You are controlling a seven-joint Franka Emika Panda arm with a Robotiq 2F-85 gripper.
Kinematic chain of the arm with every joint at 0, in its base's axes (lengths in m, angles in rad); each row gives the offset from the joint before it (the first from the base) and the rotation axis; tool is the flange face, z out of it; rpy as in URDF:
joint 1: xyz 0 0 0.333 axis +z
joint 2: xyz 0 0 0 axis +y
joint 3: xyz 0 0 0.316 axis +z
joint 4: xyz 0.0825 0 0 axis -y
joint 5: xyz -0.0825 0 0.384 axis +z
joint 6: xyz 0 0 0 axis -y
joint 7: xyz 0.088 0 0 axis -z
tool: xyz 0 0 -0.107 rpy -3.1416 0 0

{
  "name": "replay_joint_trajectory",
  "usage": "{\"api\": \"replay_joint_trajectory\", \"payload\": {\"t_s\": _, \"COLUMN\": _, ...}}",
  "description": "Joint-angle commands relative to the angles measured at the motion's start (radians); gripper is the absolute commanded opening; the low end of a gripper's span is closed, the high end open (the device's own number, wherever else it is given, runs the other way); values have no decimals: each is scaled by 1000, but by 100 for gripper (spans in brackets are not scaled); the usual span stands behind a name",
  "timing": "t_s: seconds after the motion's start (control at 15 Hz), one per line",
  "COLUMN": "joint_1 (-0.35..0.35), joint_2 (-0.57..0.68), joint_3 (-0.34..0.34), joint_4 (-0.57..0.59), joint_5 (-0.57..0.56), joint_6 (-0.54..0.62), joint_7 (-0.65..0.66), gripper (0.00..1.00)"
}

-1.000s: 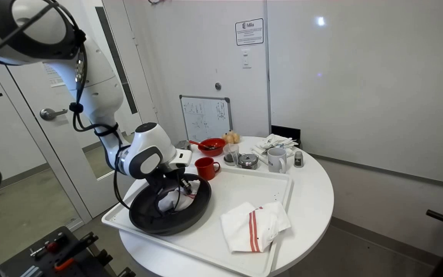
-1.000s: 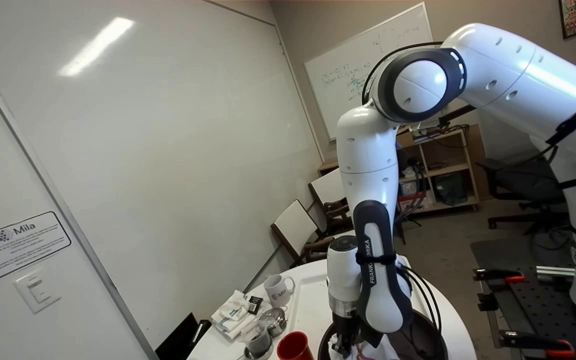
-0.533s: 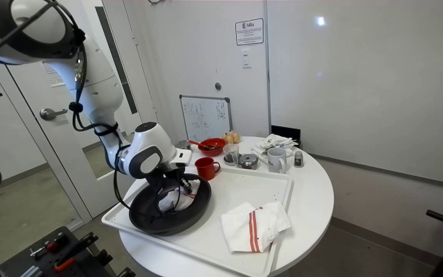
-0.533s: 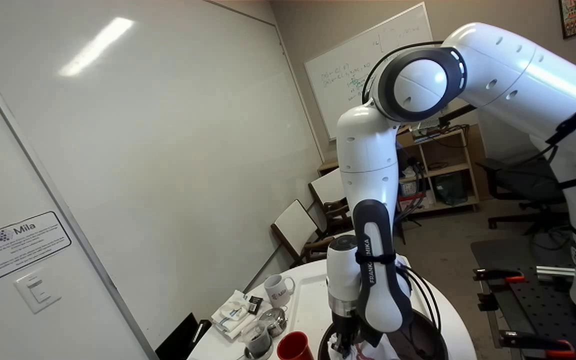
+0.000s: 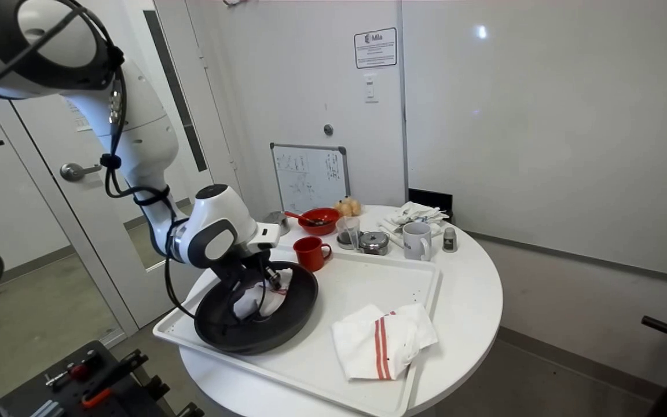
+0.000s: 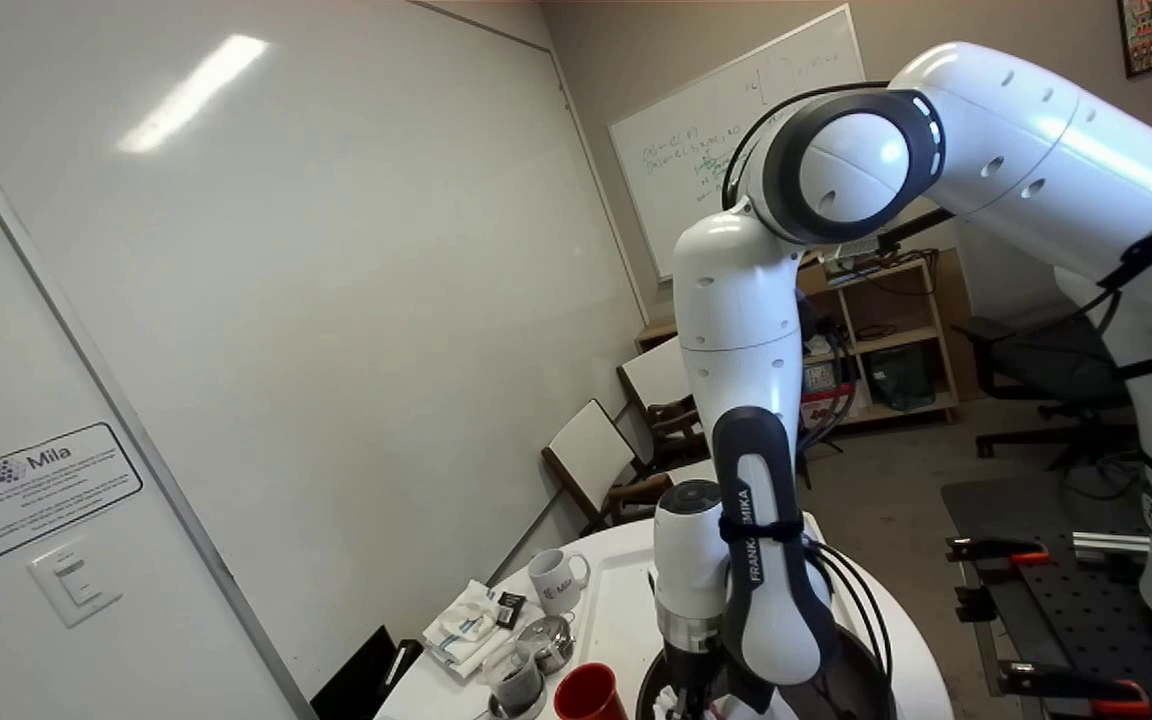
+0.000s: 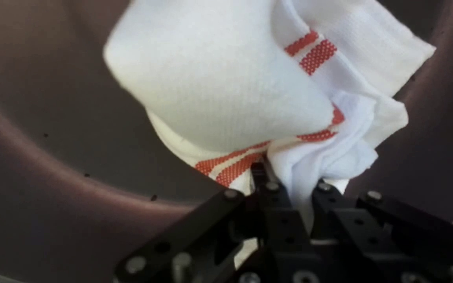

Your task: Wipe the pan with a towel

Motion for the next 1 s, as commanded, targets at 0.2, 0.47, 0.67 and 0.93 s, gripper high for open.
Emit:
{"api": "replay_joint_trajectory", "payload": {"t_s": 0.2, "joint_1": 127, "joint_2": 38, "joint_3": 5, "joint_4": -51, "joint_5": 29, "joint_6": 78, "joint_7": -50, "gripper": 3}}
{"api": "replay_joint_trajectory", "payload": {"t_s": 0.47, "joint_1": 198, "joint_2": 48, "joint_3": -1, "joint_4": -68, "joint_5": 41, "joint_6": 113, "joint_7": -80, "gripper": 3}}
{"api": "replay_joint_trajectory", "payload": {"t_s": 0.67, "joint_1": 210, "joint_2": 46, "joint_3": -9, "joint_4": -76, "joint_5": 62, "joint_6": 125, "joint_7": -91, "gripper": 3}}
{"api": "replay_joint_trajectory", "payload": {"t_s": 0.93, "joint_1": 167, "joint_2": 17, "joint_3": -21, "joint_4": -103, "joint_5": 90, "joint_6": 131, "joint_7": -84, "gripper": 3}}
